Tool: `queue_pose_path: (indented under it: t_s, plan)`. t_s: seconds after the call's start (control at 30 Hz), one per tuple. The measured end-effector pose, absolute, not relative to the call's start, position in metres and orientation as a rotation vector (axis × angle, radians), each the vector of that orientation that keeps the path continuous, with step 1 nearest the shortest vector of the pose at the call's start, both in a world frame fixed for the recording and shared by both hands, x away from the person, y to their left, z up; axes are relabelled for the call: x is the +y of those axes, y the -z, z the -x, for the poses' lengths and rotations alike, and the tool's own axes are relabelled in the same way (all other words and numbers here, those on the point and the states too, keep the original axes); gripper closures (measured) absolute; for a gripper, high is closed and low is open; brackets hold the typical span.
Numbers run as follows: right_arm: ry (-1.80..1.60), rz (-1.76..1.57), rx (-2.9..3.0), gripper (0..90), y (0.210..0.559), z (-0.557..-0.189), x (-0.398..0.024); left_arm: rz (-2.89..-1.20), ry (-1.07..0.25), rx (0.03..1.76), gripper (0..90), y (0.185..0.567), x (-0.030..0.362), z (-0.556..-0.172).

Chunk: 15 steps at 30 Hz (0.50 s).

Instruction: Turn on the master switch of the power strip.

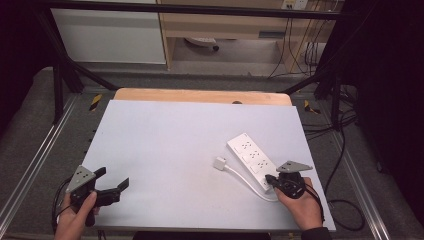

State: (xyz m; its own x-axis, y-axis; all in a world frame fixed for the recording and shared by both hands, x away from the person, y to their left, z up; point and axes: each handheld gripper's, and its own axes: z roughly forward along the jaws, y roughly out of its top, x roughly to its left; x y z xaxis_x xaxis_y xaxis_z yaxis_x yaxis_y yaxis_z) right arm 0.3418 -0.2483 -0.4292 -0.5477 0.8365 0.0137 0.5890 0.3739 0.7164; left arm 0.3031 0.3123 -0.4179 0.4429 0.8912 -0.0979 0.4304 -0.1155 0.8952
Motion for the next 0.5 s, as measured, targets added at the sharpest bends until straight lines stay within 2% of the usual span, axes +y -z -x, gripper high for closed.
queue_pose_path:
  t_s: [0.5]
  plan:
    - [-0.965, -1.231, 2.291, 90.0, 0.4286, -0.3417, -0.2477, -1.727, -0.600, 1.145, 5.9, 0.4178, 0.3128, -0.3031]
